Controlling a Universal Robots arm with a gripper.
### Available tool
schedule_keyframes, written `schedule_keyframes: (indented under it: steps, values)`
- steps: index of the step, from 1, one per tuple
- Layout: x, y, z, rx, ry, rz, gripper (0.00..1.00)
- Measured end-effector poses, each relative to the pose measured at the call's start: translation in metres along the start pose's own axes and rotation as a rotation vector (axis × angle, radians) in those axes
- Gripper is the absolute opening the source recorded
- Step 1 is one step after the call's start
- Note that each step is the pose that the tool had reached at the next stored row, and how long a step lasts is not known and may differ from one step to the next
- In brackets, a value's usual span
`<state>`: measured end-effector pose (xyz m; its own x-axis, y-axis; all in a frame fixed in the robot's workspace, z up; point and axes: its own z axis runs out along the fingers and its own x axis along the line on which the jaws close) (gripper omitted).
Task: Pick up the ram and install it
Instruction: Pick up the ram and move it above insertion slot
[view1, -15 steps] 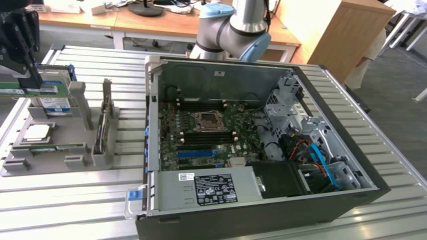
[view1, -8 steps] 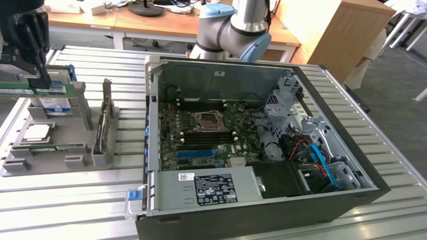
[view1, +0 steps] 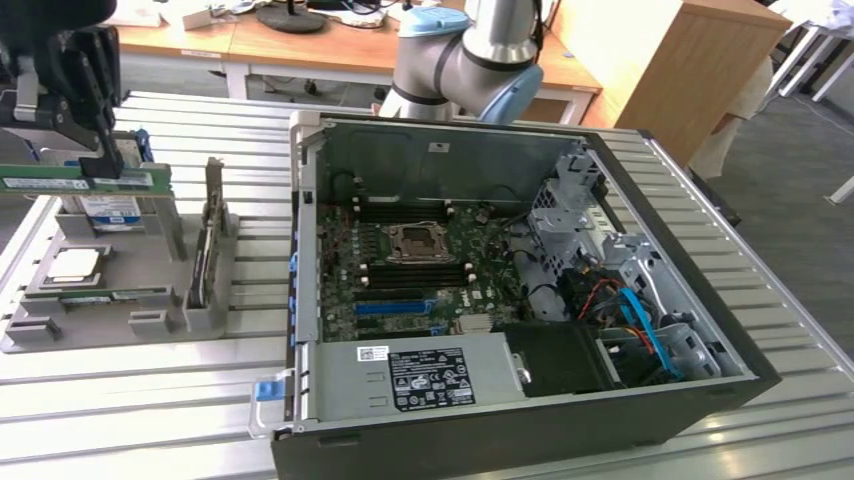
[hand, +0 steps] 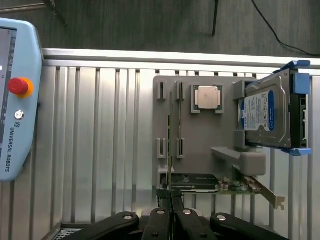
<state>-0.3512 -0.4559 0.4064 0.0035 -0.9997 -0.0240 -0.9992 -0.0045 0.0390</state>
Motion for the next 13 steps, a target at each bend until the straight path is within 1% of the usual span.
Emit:
schedule_keyframes:
  steps: [13]
  values:
    - [0.0, -0.0218, -0.0008, 0.0, 0.0, -0.002, 0.12]
